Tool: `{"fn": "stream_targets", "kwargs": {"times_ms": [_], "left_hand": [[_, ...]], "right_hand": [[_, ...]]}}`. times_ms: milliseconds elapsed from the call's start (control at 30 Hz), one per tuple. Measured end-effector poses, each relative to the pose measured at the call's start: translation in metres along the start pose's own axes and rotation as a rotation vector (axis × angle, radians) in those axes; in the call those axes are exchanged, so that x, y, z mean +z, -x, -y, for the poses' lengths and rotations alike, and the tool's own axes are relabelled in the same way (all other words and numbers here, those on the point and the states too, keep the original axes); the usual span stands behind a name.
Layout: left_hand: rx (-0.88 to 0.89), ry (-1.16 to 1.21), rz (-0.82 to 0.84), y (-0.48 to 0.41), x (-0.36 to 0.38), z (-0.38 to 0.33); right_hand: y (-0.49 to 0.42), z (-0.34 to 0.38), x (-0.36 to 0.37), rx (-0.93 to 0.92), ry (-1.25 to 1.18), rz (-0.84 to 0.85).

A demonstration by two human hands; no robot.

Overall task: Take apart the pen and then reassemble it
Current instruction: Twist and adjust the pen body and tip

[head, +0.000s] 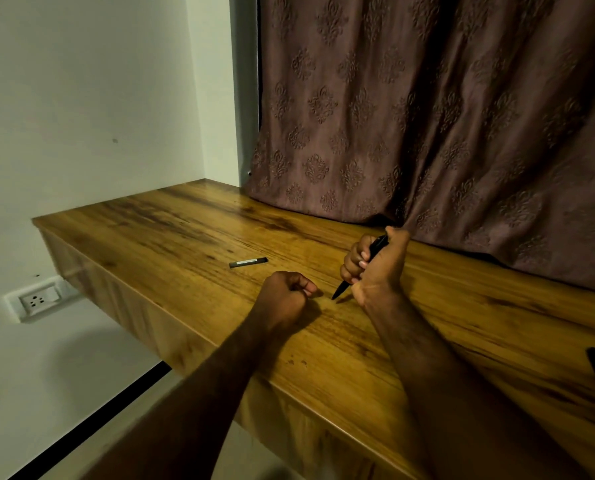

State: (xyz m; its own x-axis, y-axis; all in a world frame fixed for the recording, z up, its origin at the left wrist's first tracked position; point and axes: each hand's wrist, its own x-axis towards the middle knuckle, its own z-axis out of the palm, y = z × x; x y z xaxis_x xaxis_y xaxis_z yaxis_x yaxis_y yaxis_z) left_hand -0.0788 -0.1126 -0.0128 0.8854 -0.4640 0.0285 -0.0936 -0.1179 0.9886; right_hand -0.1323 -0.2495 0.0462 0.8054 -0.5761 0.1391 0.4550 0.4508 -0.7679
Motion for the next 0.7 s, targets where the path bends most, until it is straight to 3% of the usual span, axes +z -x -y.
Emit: {"fn": "stream_targets", "kwargs": {"times_ms": [700], "left_hand": [[-0.023, -0.099, 0.031, -0.0011, 0.0012, -0.001]], "right_hand": [[0.0061, 0.0017, 0.0051, -0.028, 0.067, 0.008]]}}
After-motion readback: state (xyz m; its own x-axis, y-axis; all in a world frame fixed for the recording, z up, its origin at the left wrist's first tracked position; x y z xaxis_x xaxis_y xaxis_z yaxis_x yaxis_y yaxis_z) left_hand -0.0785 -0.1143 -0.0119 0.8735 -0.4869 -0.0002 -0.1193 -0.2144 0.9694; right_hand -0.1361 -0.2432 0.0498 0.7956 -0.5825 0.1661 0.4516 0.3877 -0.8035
